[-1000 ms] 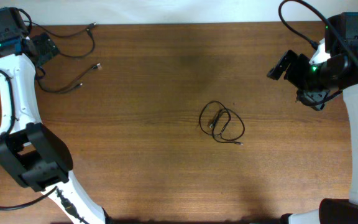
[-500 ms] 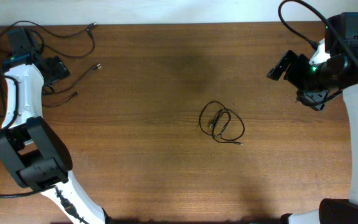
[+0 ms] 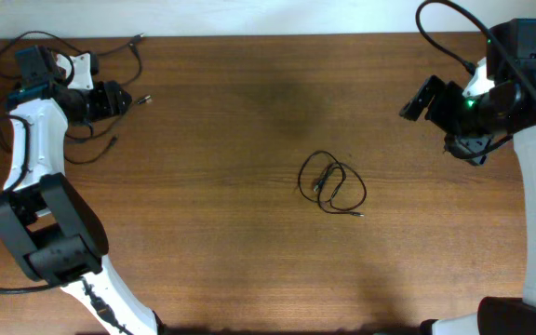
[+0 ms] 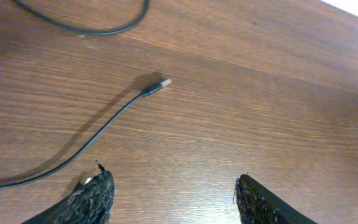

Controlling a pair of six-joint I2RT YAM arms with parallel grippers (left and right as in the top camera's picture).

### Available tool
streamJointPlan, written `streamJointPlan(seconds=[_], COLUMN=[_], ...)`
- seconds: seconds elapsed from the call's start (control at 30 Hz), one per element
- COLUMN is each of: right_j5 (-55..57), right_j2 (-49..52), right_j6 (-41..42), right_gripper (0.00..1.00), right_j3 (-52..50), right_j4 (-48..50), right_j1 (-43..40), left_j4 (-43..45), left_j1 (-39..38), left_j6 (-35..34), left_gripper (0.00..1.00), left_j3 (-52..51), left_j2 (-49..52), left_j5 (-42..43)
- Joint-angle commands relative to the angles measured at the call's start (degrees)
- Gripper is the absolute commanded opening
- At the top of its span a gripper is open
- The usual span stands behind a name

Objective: Untangle cables

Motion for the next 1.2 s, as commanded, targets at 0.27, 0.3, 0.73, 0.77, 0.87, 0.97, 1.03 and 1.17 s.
streamJointPlan(seconds=[0.27,0.3,0.73,0.77,0.87,0.97,1.03,1.17], right_j5=[0.63,0.63,0.66,0.66,0.66,0.66,0.66,0.66], right_j2=[0.20,0.20,0.20,0.20,0.20,0.20,0.20,0.20], right_j6=[-0.59,-0.59,-0.59,-0.59,-0.59,-0.59,-0.59,-0.59], right_gripper=[0.99,0.99,0.98,0.99,0.99,0.98,0.98,0.98], right_j3=[0.44,0.44,0.44,0.44,0.44,0.44,0.44,0.44], right_j4=[0.07,0.04,-0.13,-0.13,-0.13,-0.13,-0.15,-0.15], right_j1=[0.26,0.26,0.26,0.26,0.26,0.26,0.26,0.26], left_j4=[8.83,10.01,19.17,19.56,19.76,20.02,20.41,20.41], left_j1=[-5.22,-5.86,-7.08,-7.08,-7.10,-7.08,-7.08,-7.08], left_j6=[-13.16,-13.16,-8.87,-7.08,-4.28,-4.31,-4.28,-3.85], left_gripper=[0.53,0.40,0.00,0.00,0.00,0.00,0.00,0.00], left_j3=[-0.28,-0.28,-0.28,-0.28,-0.28,-0.28,-0.28,-0.28], left_j2=[-0.66,-0.33,10.01,10.67,12.39,13.22,13.66,15.98], left_j5=[-20.28,-22.32,-27.06,-27.08,-27.06,-27.06,-27.06,-27.08])
